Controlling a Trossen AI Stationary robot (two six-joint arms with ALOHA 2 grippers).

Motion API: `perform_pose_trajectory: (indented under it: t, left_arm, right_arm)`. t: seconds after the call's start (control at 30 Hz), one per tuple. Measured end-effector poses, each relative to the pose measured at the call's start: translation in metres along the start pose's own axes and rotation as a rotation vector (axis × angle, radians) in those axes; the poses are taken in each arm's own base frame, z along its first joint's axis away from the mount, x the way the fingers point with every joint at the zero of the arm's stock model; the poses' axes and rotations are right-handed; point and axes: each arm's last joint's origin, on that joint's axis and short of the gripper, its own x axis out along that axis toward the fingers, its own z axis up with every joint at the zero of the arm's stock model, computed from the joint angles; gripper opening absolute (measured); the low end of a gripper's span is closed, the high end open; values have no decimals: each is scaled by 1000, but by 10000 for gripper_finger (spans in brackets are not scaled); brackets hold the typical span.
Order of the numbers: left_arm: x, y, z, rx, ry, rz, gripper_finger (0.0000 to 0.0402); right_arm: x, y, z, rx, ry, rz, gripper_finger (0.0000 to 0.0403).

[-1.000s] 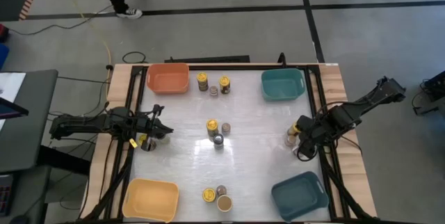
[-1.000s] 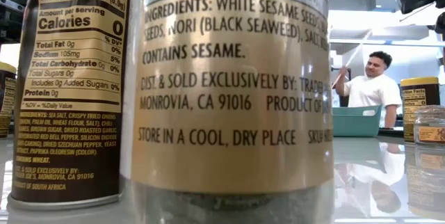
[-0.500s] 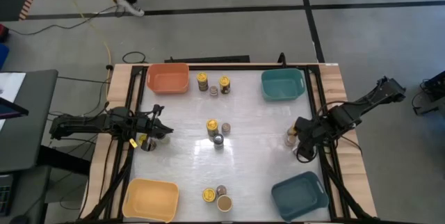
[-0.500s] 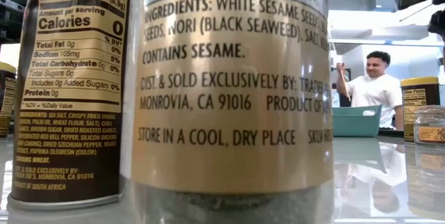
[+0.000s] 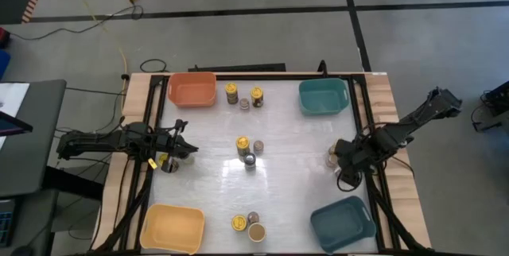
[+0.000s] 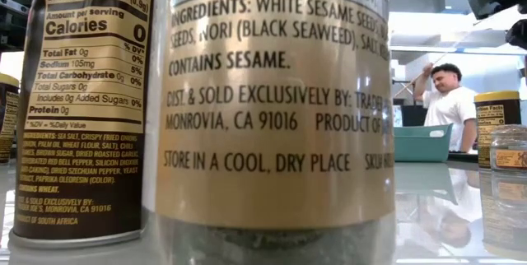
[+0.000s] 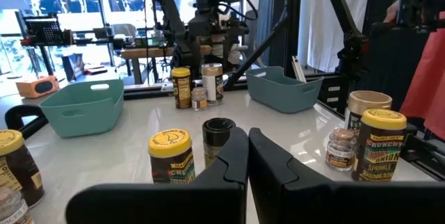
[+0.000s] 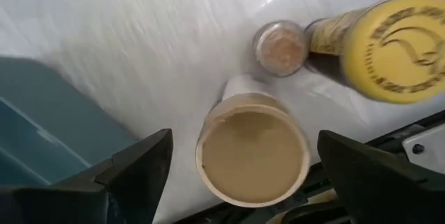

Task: Sort spices by type
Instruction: Put the top gold seasoning bottle into the bottom teal dark blue bin

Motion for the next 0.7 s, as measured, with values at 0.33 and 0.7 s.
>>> perform_pose_trajectory:
  t: [0.33, 0.7]
  left_arm:
    - [0, 0, 0, 0, 0, 0, 0]
    - [0, 0, 0, 0, 0, 0, 0]
  right_arm:
    - [17, 5, -9, -46, 63, -20, 384]
    - [29, 3, -11, -46, 67, -23, 293]
